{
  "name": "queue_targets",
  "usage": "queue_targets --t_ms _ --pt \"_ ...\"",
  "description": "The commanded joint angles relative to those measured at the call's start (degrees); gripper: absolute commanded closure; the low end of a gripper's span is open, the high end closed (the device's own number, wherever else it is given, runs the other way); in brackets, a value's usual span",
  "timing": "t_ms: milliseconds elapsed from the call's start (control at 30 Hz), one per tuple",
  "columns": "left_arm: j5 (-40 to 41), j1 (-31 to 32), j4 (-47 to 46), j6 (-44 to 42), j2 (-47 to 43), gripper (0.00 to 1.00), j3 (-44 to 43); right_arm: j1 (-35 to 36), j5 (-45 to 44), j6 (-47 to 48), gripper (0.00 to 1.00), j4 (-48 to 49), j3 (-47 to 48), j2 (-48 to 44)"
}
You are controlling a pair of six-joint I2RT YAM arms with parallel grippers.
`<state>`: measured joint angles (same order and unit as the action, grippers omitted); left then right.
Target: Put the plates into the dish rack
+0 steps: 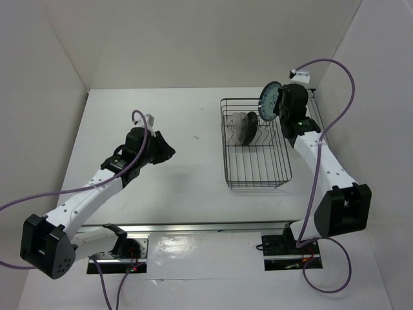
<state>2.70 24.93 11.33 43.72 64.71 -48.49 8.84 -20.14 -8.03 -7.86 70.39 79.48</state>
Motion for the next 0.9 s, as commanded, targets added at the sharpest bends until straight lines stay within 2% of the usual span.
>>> queue_targets --t_ms 0,533,867 --pt "-0.85 0.21 -2.72 -0.48 0.42 0.64 0.15 0.04 -3.06 -0.06 1.0 2.5 0.19 1.64" --pt "-1.91 0.21 -3.77 -0.48 1.47 0.64 0.16 -0.49 -2.45 -0.05 1.0 3.02 -0.95 7.53" --pt "-1.91 0.21 -3.16 -0.48 0.95 0.64 -0.37 3.29 -6.83 1.18 1.0 3.55 -2.01 9.72"
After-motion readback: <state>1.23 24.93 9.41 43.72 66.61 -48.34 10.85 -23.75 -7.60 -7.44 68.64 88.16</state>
